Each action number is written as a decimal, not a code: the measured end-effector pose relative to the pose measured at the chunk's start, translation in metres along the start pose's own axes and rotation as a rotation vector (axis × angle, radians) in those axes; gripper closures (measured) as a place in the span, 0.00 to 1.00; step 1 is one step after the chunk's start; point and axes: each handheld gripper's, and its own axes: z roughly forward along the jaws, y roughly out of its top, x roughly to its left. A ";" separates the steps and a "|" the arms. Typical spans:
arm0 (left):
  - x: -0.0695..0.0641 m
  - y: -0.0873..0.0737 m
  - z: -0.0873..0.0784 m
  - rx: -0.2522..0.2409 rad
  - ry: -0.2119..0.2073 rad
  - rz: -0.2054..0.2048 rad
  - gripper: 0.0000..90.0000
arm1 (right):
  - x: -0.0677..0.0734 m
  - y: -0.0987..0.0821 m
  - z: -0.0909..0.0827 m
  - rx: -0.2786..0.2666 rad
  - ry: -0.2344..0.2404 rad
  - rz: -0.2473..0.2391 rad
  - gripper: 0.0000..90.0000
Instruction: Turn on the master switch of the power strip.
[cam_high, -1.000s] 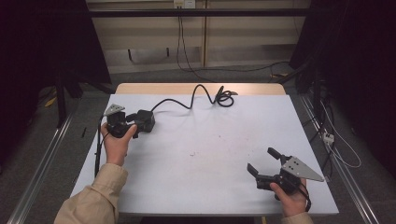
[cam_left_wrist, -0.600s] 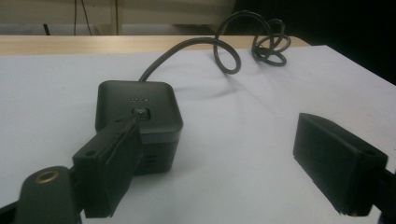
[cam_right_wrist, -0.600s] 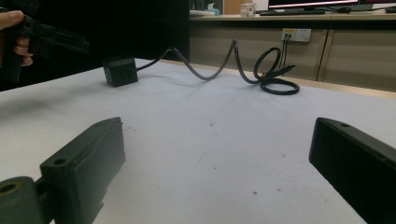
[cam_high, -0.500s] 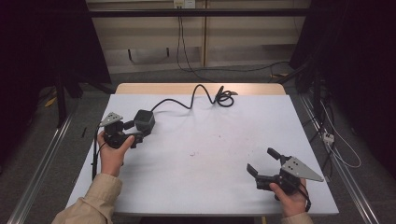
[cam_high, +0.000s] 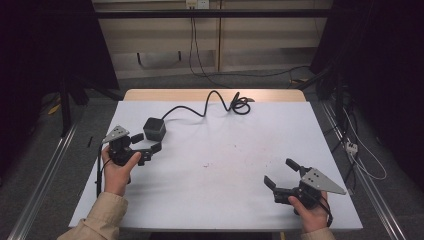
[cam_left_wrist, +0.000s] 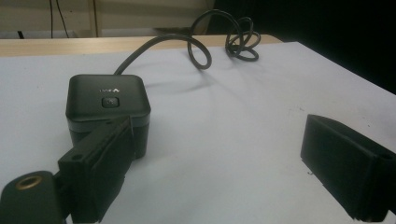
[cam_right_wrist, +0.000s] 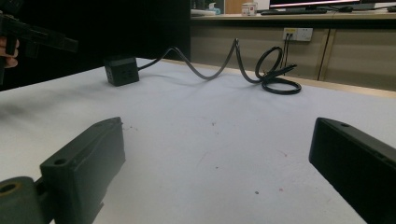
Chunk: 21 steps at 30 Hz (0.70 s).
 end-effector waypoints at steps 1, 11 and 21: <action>-0.001 -0.001 0.000 -0.003 0.000 -0.004 0.10 | 0.000 0.000 0.000 0.000 0.000 0.001 0.03; -0.003 -0.011 -0.008 0.011 -0.014 0.014 0.09 | 0.000 0.000 0.000 0.001 0.003 -0.003 0.03; -0.004 -0.017 -0.015 0.007 -0.013 0.020 0.08 | 0.001 0.000 0.000 0.000 0.008 -0.005 0.03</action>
